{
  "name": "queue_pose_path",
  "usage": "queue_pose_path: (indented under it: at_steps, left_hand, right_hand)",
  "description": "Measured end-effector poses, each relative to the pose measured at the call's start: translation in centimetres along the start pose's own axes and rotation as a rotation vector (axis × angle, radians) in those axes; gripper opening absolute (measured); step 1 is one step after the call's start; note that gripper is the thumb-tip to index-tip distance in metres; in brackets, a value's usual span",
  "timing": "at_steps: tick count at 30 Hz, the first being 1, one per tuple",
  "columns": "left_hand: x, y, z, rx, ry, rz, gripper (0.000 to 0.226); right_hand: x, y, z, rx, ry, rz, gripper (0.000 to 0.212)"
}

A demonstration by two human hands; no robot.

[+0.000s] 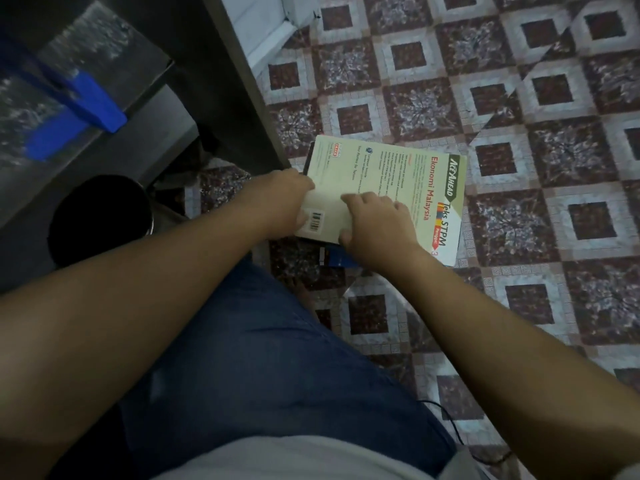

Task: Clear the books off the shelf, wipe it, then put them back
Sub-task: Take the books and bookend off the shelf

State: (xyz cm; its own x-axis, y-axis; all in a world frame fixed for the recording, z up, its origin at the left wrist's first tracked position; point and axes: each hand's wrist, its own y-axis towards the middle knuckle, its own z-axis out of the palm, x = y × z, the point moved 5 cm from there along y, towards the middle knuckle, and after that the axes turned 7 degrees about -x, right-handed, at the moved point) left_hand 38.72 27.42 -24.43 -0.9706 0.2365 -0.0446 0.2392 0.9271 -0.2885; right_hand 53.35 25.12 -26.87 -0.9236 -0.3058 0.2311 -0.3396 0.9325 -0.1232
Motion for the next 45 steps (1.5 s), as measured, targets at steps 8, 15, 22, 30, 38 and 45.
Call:
queue_pose_path:
  at_steps: [8,15,22,30,38,45]
  left_hand:
    - [11.8,-9.7,-6.9,-0.283,-0.148,-0.389,0.046]
    - [21.2,-24.7,-12.2,-0.570,-0.150,-0.701,0.045]
    - [27.2,-40.2,-14.0,-0.811,-0.055,-1.060,0.047]
    - [30.7,-53.8,-14.9,-0.976,0.093,-1.422,0.062]
    - [33.0,-55.0,-13.4,-0.877,0.044,-1.380,0.065]
    - [33.9,-54.3,-12.7,-0.824,0.022,-1.413,0.062]
  right_hand:
    - [13.5,4.4,-9.1,-0.183,0.104,-0.318,0.033]
    - [28.5,3.9,-13.5,-0.168,0.086,-0.626,0.026]
    - [42.7,1.2,-14.5,-0.109,0.128,-0.881,0.038]
    - [56.1,-1.9,-14.3,-0.122,0.141,-1.138,0.035]
    - [66.1,-3.9,-12.6,-0.146,0.132,-1.346,0.047]
    - [70.5,-4.1,-11.2,-0.099,0.153,-1.418,0.081]
